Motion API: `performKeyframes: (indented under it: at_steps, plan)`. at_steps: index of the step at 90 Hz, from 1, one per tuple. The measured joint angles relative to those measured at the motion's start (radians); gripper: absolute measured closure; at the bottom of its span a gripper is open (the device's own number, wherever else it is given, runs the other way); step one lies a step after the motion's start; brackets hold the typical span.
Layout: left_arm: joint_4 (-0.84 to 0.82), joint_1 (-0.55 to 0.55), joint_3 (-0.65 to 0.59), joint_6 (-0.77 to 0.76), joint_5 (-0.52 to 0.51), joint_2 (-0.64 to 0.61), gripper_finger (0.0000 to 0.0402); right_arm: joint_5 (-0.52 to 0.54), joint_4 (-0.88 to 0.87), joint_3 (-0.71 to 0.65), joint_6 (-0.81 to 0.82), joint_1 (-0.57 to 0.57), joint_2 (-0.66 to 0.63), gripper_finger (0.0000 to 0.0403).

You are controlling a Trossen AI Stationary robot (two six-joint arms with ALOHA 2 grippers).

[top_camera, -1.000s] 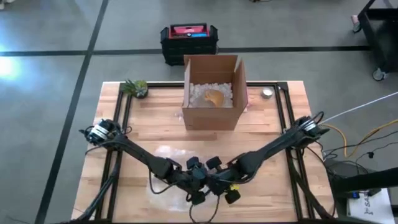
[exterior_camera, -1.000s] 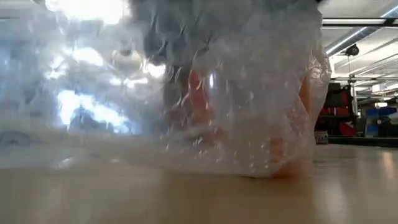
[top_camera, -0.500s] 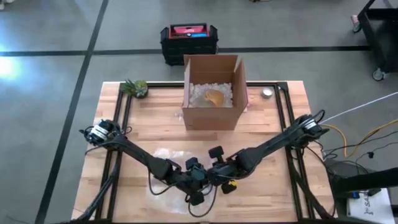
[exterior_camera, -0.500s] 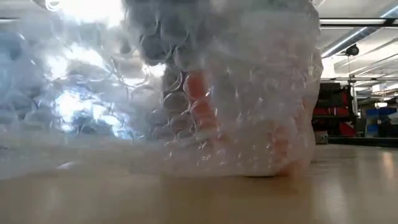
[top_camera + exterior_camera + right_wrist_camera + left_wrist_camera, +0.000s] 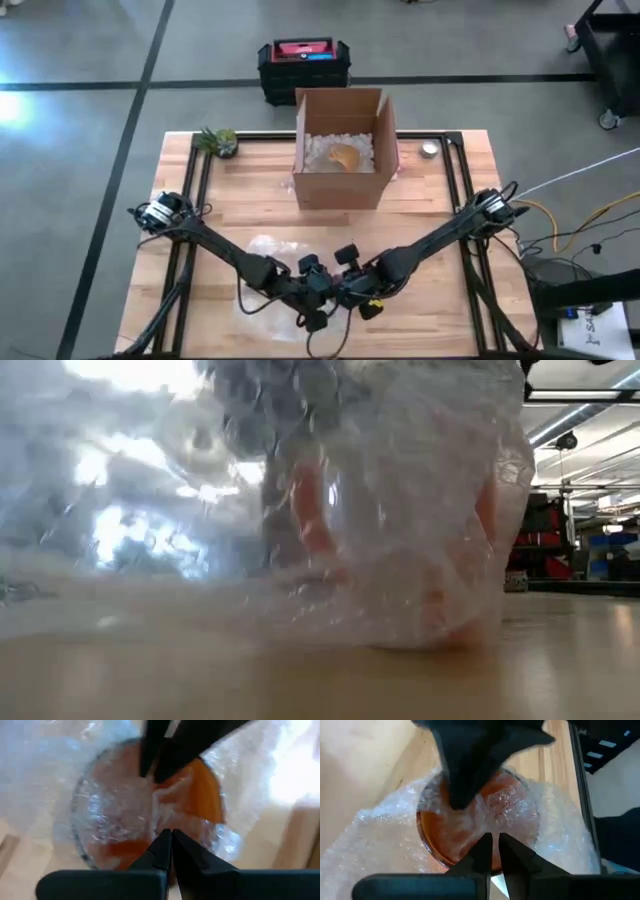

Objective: Wrap mug
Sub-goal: Wrap the orange mug with the transparent bubble wrap

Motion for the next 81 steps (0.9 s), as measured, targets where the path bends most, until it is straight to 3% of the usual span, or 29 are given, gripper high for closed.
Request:
performKeyframes:
  at_steps: [43,81]
  plan:
    - [-0.002,0.002,0.002,0.000,0.000,0.002,0.0381,-0.031,0.082,0.006,0.007,-0.006,0.095,0.0403]
    - [-0.006,0.001,0.003,0.006,-0.003,0.001,0.0381,-0.052,-0.057,-0.004,0.018,0.000,-0.112,0.0403]
